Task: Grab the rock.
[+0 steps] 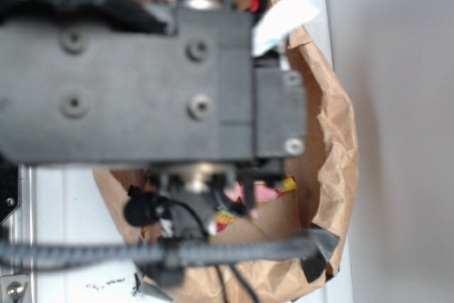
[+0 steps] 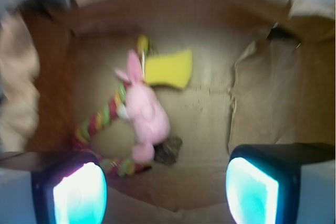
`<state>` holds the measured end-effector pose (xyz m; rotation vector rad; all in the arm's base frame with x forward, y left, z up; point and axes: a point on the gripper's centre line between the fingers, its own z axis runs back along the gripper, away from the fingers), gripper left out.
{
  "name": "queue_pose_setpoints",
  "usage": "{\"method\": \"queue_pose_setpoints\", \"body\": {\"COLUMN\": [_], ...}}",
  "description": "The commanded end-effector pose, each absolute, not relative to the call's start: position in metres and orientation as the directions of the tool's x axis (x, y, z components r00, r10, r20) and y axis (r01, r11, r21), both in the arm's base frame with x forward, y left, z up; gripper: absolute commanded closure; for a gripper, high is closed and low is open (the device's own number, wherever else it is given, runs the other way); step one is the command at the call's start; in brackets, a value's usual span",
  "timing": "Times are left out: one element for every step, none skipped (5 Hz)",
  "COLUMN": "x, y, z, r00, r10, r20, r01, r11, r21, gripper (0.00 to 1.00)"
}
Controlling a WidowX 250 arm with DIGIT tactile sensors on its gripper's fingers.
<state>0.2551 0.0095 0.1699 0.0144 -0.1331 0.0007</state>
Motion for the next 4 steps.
{"method": "queue_pose_setpoints", "body": {"x": [0.246,0.245,0.242,0.244], "y": [0.008,-0.004,-0.013,-0.016], "z": [0.168,0.163,0.162,0.155], "r00": [0.978,0.94,0.934,0.943], "r10": [-0.07,-0.238,-0.254,-0.246], "r20": [0.195,0.245,0.251,0.225], "r01": [0.072,0.24,0.258,0.247], "r11": [0.997,0.97,0.966,0.969], "r21": [-0.003,0.024,0.018,0.022], "gripper": [0.0,0.0,0.0,0.0]}}
